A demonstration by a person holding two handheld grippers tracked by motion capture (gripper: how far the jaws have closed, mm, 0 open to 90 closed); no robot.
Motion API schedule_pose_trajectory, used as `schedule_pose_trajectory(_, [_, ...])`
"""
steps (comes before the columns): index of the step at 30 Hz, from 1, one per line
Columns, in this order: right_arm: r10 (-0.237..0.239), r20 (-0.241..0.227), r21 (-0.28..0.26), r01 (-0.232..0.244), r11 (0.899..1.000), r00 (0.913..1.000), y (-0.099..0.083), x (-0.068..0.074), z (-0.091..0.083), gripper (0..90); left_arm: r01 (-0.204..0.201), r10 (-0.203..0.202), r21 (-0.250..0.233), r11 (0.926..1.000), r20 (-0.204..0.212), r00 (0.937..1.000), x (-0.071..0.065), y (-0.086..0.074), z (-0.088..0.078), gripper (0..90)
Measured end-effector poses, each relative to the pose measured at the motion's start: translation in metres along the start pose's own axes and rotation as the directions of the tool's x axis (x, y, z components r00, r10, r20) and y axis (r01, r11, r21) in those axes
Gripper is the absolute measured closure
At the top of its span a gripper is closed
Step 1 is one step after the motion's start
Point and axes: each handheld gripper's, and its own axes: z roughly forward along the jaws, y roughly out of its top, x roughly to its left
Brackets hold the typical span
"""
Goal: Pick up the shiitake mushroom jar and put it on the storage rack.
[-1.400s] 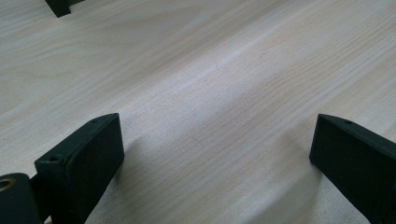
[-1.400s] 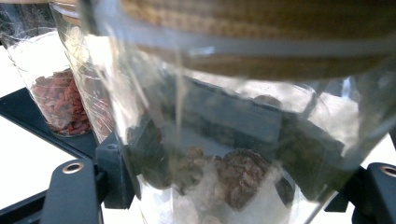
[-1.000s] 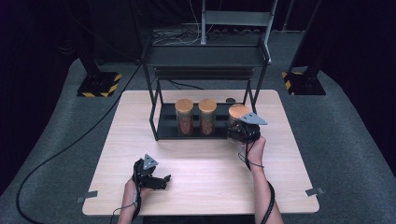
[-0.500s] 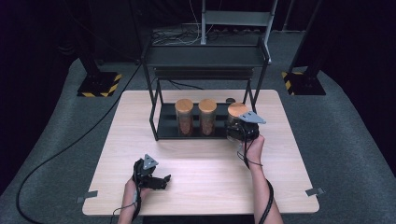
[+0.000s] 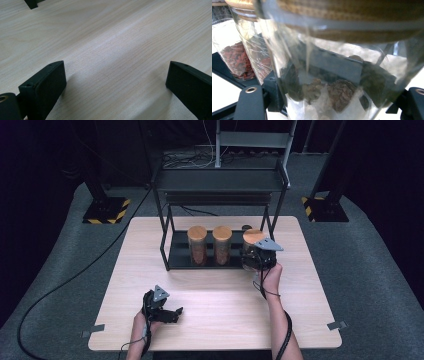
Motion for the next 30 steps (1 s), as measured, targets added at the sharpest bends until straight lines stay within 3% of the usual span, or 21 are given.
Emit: schedule_pose_trajectory(30, [0.011,0.015,0.017,-0.012,1.0,0.9998,0.001,-0.004,0.013,24.7,-0.002,0.002,0.0,1.0,-0.001,1.0,0.0,0.0,0.0,2.2])
